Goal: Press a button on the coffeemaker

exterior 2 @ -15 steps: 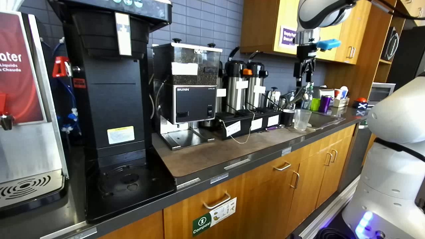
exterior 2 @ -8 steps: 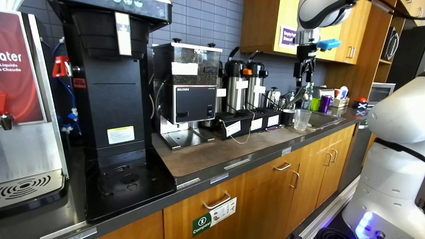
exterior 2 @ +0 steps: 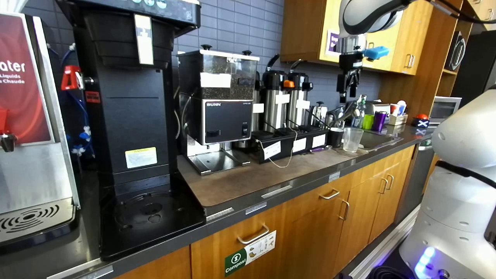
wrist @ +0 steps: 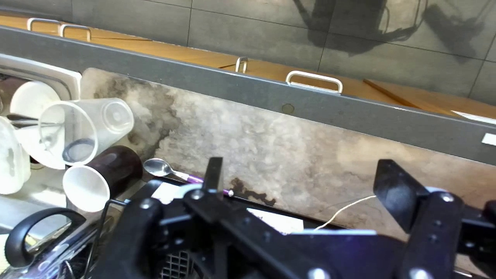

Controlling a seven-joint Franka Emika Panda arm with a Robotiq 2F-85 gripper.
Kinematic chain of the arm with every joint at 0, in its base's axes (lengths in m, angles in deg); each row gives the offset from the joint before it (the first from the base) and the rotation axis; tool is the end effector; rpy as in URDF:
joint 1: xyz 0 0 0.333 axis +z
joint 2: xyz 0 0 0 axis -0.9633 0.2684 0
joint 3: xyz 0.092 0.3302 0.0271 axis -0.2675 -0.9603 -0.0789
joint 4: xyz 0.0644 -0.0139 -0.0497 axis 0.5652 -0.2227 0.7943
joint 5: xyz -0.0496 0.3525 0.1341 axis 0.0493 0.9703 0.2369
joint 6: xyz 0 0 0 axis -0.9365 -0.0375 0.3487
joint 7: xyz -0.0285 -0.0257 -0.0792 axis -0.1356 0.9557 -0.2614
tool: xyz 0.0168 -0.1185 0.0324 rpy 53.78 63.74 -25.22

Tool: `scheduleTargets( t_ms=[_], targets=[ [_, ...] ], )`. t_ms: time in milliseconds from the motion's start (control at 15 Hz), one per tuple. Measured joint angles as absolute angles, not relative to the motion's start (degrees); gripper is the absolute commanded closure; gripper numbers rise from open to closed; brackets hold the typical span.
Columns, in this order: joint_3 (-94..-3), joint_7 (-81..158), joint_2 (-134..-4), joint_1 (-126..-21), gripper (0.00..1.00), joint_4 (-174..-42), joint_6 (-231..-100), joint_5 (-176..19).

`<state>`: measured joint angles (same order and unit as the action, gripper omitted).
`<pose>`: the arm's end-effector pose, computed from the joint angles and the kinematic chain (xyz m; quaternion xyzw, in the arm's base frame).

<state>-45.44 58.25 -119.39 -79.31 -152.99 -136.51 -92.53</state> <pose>0.3367 -0.1084 0.5367 0.9916 0.0739 -0.0068 0.1057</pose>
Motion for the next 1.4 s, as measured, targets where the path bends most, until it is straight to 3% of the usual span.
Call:
scheduleTargets(
  t_ms=[1400],
  targets=[
    [-57.94,58.07,-117.89,-65.41,0.00,-155.62,-136.81,-92.21]
  ],
)
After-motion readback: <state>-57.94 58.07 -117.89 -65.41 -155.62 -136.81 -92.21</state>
